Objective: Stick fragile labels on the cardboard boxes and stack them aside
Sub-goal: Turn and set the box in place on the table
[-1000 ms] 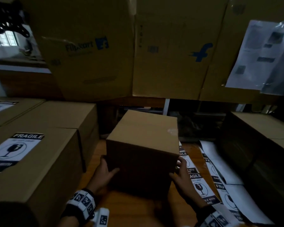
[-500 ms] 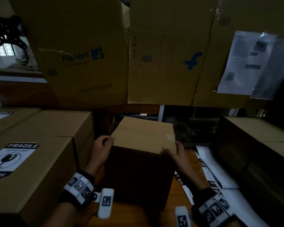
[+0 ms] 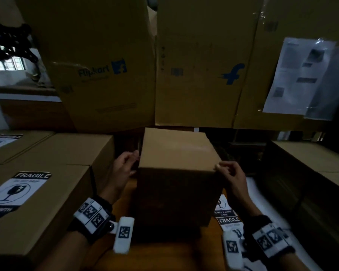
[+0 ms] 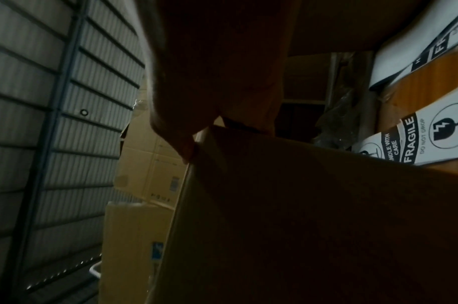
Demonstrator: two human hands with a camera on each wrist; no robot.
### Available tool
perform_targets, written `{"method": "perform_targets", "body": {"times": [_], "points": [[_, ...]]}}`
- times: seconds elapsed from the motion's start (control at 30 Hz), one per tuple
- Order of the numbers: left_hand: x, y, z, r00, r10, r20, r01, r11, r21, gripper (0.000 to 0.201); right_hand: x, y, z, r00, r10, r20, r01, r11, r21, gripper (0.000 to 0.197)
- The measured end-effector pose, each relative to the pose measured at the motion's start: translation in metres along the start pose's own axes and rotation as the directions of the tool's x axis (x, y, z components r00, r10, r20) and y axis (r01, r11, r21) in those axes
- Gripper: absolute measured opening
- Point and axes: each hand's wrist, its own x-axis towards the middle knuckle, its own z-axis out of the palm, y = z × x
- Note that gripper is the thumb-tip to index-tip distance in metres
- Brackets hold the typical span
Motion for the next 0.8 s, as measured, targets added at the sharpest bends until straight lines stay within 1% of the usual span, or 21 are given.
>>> {"method": "perform_targets", "body": {"times": [0.03, 0.07, 0.1, 0.13, 0.17, 0.2, 0.23, 0.27, 0.33, 0.37, 0.4, 0.47, 0.53, 0.57, 0.6, 0.67, 0.73, 0.8], "points": [[0.003, 0.0, -0.003, 0.996, -0.086, -0.002, 0.086, 0.996, 0.009, 0.064, -0.004, 0.003, 0.002, 0.999, -0.045, 0.029, 0.044, 0.999, 0.013, 0.023], [0.008, -0.002, -0.008, 0.98, -0.2, 0.016, 0.2, 0.98, 0.018, 0.08, -0.008, 0.005, 0.005, 0.993, -0.092, 0.076, 0.091, 0.996, 0.015, 0.034], [0.013, -0.002, -0.013, 0.946, -0.318, 0.055, 0.317, 0.948, 0.033, 0.088, -0.012, 0.008, 0.006, 0.98, -0.136, 0.149, 0.139, 0.99, -0.01, 0.05], [0.018, -0.003, -0.019, 0.906, -0.408, 0.107, 0.406, 0.913, 0.043, 0.092, -0.015, 0.013, 0.005, 0.957, -0.167, 0.237, 0.188, 0.98, -0.07, 0.068], [0.022, -0.005, -0.025, 0.873, -0.469, 0.133, 0.466, 0.883, 0.052, 0.094, -0.017, 0.019, 0.005, 0.927, -0.172, 0.333, 0.228, 0.964, -0.138, 0.085], [0.025, -0.006, -0.03, 0.855, -0.502, 0.132, 0.5, 0.864, 0.054, 0.095, -0.018, 0.028, 0.002, 0.901, -0.139, 0.411, 0.244, 0.946, -0.216, 0.098], [0.025, -0.005, -0.032, 0.847, -0.52, 0.11, 0.517, 0.854, 0.058, 0.097, -0.02, 0.034, 0.001, 0.885, -0.09, 0.456, 0.235, 0.933, -0.273, 0.105], [0.025, -0.007, -0.034, 0.844, -0.53, 0.079, 0.526, 0.848, 0.071, 0.102, -0.022, 0.042, -0.002, 0.879, -0.042, 0.475, 0.22, 0.92, -0.326, 0.107], [0.02, -0.01, -0.032, 0.848, -0.529, 0.034, 0.522, 0.844, 0.122, 0.112, -0.027, 0.055, -0.004, 0.87, 0.035, 0.491, 0.21, 0.877, -0.433, 0.101], [0.015, -0.014, -0.03, 0.845, -0.534, 0.02, 0.527, 0.839, 0.133, 0.11, -0.029, 0.063, -0.005, 0.866, 0.07, 0.495, 0.191, 0.868, -0.458, 0.096], [0.01, -0.017, -0.028, 0.838, -0.546, 0.017, 0.54, 0.832, 0.127, 0.105, -0.032, 0.068, -0.007, 0.867, 0.101, 0.487, 0.151, 0.879, -0.453, 0.089], [-0.001, -0.025, -0.028, 0.816, -0.577, 0.033, 0.574, 0.817, 0.057, 0.098, -0.036, 0.07, -0.012, 0.891, 0.154, 0.428, 0.019, 0.928, -0.373, 0.064], [-0.005, -0.035, -0.035, 0.792, -0.609, 0.051, 0.611, 0.791, -0.037, 0.104, -0.036, 0.058, -0.015, 0.926, 0.185, 0.33, -0.111, 0.967, -0.231, 0.036], [-0.006, -0.038, -0.038, 0.789, -0.611, 0.059, 0.614, 0.785, -0.078, 0.105, -0.035, 0.048, -0.016, 0.941, 0.188, 0.282, -0.147, 0.976, -0.159, 0.029], [-0.005, -0.039, -0.04, 0.795, -0.604, 0.059, 0.607, 0.786, -0.119, 0.102, -0.034, 0.037, -0.016, 0.952, 0.179, 0.246, -0.156, 0.982, -0.11, 0.03], [-0.003, -0.035, -0.038, 0.812, -0.582, 0.039, 0.583, 0.806, -0.104, 0.086, -0.03, 0.02, -0.012, 0.962, 0.16, 0.222, -0.147, 0.986, -0.076, 0.038], [-0.004, -0.025, -0.026, 0.838, -0.544, 0.049, 0.544, 0.839, 0.024, 0.064, -0.023, 0.013, -0.003, 0.962, 0.158, 0.221, -0.151, 0.987, -0.052, 0.042], [-0.005, -0.024, -0.013, 0.868, -0.495, 0.032, 0.485, 0.861, 0.153, 0.043, -0.018, 0.013, 0.008, 0.964, 0.15, 0.22, -0.137, 0.988, -0.072, 0.041]]}}
